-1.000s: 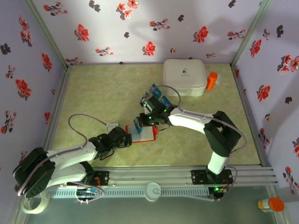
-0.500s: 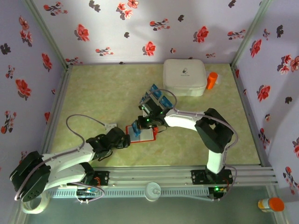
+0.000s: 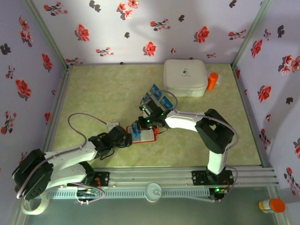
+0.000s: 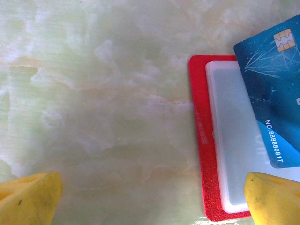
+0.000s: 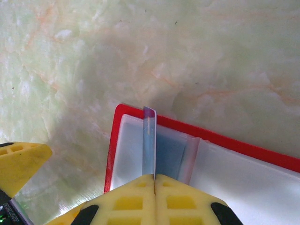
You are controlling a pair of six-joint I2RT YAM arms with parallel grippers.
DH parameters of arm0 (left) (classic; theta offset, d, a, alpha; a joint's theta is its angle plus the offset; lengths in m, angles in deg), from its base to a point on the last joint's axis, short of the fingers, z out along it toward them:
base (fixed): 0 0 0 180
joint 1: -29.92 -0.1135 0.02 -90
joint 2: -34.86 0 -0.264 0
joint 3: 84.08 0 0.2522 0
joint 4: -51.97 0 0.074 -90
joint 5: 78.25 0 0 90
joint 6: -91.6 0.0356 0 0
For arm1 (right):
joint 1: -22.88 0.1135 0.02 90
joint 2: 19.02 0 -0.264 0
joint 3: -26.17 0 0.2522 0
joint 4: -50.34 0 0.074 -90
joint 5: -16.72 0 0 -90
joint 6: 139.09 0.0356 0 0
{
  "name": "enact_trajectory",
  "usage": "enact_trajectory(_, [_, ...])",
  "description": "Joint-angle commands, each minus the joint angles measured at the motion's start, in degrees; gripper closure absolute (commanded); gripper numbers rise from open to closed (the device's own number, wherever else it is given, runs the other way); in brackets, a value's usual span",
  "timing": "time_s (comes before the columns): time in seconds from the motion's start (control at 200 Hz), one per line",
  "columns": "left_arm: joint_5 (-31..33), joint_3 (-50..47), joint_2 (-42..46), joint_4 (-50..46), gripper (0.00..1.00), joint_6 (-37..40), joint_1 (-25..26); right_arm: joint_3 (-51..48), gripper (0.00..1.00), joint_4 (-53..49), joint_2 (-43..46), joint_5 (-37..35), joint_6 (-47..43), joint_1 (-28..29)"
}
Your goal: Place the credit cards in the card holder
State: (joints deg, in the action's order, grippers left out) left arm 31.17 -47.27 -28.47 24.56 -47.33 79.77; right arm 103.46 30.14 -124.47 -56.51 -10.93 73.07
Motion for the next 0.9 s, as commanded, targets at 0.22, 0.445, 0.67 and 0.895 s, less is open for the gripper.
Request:
enact_trajectory(0.22, [-1.0, 1.3, -2.9, 2.5, 0.0, 1.5, -0.4, -1.5, 1.0, -0.2, -1.3, 0.0, 0.9, 0.9])
enact_trajectory(0.445, [-1.5, 0.8, -4.4, 3.9, 0.0, 1.6, -0.4, -1.6, 1.0, -0.1, -1.4, 0.1, 1.0, 1.0])
enact_trajectory(0.67, [-1.4, -0.9, -5.1, 4.6, 0.0, 0.3, -0.4, 0.4, 1.0, -3.2, -0.3, -0.6, -0.9, 1.0])
enact_trajectory(0.895, [-1.3, -1.9, -5.5, 4.5, 0.0, -0.2, -0.4, 4.0, 1.0, -7.6, 1.1, -1.5, -3.5, 0.5])
